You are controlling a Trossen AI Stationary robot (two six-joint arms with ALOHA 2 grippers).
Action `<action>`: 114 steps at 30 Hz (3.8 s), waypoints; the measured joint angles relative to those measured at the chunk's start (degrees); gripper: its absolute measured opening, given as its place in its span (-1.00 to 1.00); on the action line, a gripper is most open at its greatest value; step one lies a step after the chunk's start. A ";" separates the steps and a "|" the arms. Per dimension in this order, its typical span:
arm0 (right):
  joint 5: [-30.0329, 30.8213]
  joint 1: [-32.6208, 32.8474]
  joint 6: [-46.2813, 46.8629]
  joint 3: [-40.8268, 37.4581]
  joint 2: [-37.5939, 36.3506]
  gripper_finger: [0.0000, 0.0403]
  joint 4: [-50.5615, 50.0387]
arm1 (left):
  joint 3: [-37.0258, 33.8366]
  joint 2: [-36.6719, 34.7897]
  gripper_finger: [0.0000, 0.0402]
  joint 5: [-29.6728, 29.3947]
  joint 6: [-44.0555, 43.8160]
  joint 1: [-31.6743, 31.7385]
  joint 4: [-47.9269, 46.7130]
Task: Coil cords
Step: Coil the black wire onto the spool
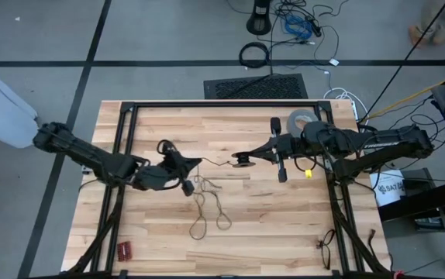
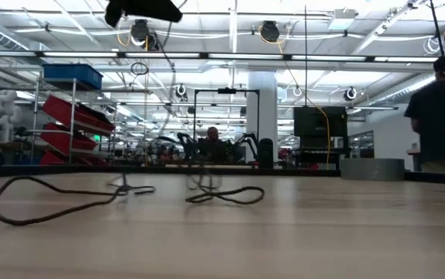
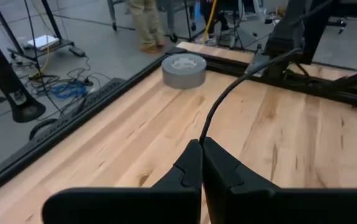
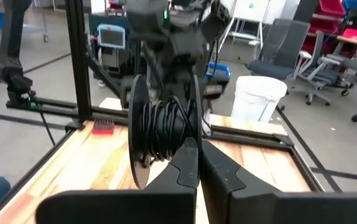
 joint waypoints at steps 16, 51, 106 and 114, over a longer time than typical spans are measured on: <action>0.39 -0.02 3.98 0.00 0.21 -1.00 -8.66 | 0.00 -7.91 -0.99 -7.39 4.18 -5.18 -0.03; -5.63 -2.05 -0.04 0.02 2.28 -1.00 -11.20 | 0.00 0.62 -0.99 -7.21 9.65 -3.84 16.24; 23.20 -1.86 -6.16 -0.02 19.72 -1.00 1.75 | 0.04 12.10 -0.99 4.41 15.43 2.88 46.28; 24.44 -1.88 -6.19 -0.02 22.61 -1.00 9.36 | 0.04 18.25 -0.99 10.40 14.97 4.02 54.26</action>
